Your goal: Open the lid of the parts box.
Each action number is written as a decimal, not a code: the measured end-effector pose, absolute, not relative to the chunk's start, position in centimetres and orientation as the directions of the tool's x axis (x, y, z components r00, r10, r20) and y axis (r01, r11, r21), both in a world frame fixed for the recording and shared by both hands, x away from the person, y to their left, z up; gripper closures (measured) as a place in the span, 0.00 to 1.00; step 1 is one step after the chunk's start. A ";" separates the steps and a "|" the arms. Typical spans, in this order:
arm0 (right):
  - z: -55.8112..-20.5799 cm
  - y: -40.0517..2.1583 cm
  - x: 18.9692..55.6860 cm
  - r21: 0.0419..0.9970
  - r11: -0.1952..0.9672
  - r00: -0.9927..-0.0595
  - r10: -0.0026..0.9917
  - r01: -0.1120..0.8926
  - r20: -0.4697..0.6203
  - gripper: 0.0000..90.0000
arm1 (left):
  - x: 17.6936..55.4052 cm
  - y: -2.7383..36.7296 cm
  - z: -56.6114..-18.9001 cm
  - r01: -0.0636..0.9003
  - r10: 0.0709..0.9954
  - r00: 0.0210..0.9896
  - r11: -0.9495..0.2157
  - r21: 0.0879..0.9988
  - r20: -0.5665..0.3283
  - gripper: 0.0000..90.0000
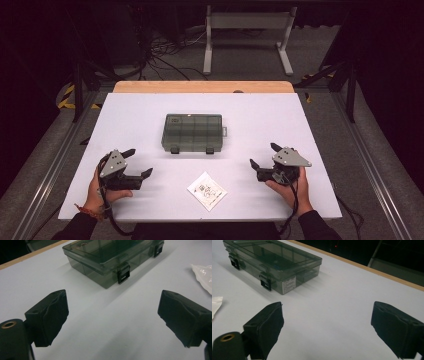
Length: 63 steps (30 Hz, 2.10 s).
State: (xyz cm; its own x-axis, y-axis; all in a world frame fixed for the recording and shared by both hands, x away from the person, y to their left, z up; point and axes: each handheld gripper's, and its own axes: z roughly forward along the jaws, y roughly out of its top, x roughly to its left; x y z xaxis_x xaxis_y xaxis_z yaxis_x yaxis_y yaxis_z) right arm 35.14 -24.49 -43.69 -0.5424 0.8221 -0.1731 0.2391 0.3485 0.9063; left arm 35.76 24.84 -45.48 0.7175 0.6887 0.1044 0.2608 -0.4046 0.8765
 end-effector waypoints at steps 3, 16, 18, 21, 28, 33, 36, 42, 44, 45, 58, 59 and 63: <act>-43.7 -23.9 35.7 0.898 0.353 -0.555 0.817 0.262 -0.159 0.14 | 36.3 24.6 -45.5 0.262 0.685 0.721 -0.409 0.874 0.105 0.12; -43.5 -20.0 38.2 0.853 0.436 -0.635 0.754 0.286 -0.172 0.24 | 40.1 22.2 -45.5 0.309 0.681 0.725 -0.454 0.835 0.103 0.17; -43.5 -19.6 38.4 0.853 0.435 -0.639 0.751 0.289 -0.166 0.25 | 40.3 22.1 -45.6 0.314 0.683 0.724 -0.452 0.835 0.098 0.18; -43.4 -18.1 39.3 0.843 0.445 -0.651 0.742 0.302 -0.158 0.26 | 41.5 21.7 -45.7 0.334 0.676 0.733 -0.451 0.828 0.073 0.19; -44.1 -16.2 41.7 0.819 0.435 -0.643 0.758 0.374 -0.109 0.31 | 43.3 20.4 -45.9 0.363 0.673 0.738 -0.465 0.808 0.056 0.27; -44.7 -15.1 42.7 0.816 0.414 -0.680 0.733 0.403 -0.036 0.35 | 44.1 20.2 -46.0 0.373 0.666 0.746 -0.442 0.816 0.019 0.34; -45.2 -14.1 42.6 0.794 0.457 -0.687 0.723 0.400 -0.070 0.39 | 44.3 20.1 -46.1 0.384 0.659 0.752 -0.450 0.806 0.010 0.37; -45.2 -13.6 42.4 0.803 0.454 -0.694 0.717 0.386 -0.072 0.49 | 44.1 20.2 -46.1 0.391 0.651 0.759 -0.444 0.806 -0.009 0.45; -45.0 -13.8 42.2 0.810 0.447 -0.693 0.717 0.380 -0.071 0.55 | 44.1 20.1 -46.2 0.395 0.643 0.765 -0.445 0.804 -0.021 0.47; -45.0 -13.9 42.2 0.811 0.444 -0.689 0.721 0.380 -0.071 0.57 | 44.1 20.1 -46.1 0.394 0.643 0.765 -0.444 0.805 -0.020 0.49; -44.8 -14.0 41.7 0.803 0.463 -0.676 0.729 0.375 -0.105 0.71 | 43.7 20.4 -45.8 0.396 0.644 0.765 -0.444 0.804 -0.021 0.61; -44.7 -14.0 41.7 0.803 0.465 -0.677 0.728 0.373 -0.107 0.72 | 43.6 20.4 -45.7 0.392 0.645 0.764 -0.449 0.803 -0.012 0.61; -44.6 -14.1 41.5 0.801 0.466 -0.674 0.731 0.375 -0.110 0.77 | 43.3 20.4 -45.5 0.394 0.651 0.759 -0.449 0.802 -0.008 0.64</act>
State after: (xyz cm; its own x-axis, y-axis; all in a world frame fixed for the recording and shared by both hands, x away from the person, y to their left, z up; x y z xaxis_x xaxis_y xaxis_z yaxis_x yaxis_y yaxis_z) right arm 41.51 -14.12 -44.59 -0.6736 0.7308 -0.1104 0.3745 0.4662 0.8015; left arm 43.26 20.43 -45.54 0.7589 0.6512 -0.0082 0.3938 -0.4488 0.8021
